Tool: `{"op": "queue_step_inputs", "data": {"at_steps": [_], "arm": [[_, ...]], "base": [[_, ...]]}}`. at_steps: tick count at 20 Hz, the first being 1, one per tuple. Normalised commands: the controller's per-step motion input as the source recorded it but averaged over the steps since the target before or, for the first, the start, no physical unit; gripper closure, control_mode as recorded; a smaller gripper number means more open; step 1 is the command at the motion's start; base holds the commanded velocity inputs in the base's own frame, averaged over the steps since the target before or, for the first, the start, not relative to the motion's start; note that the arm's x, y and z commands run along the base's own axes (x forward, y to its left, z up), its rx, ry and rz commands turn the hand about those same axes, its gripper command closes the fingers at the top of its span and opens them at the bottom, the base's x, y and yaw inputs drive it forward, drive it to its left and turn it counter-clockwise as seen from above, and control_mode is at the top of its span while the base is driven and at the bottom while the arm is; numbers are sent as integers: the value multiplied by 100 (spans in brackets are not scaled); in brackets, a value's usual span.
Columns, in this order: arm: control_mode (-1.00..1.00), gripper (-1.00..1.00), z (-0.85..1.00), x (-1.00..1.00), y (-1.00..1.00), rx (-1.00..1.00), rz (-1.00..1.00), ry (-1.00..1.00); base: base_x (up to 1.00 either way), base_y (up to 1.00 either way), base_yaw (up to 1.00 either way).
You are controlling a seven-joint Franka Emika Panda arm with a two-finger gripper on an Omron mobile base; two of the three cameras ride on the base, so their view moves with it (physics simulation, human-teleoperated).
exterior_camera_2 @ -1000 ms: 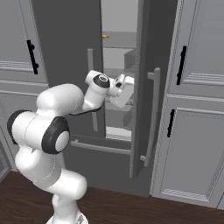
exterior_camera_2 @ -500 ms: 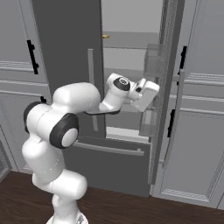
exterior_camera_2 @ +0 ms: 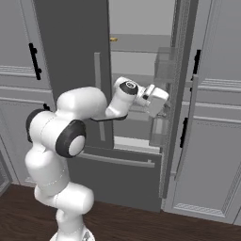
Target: Grab a lemon wedge from the fridge and one ice cube from the ice bowl, and put them in the glass of lemonade.
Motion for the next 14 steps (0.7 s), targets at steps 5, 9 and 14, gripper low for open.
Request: {"op": "queue_step_inputs", "data": {"at_steps": [5, 9, 14], "arm": [[-100, -100, 51, -70, 77, 0, 14, -31], [-100, -100, 46, -83, 90, 0, 26, -24], [-100, -100, 16, -35, 86, 16, 56, -14]], "base": [[0, 0, 0], [0, 0, 0], [0, 0, 0]]}}
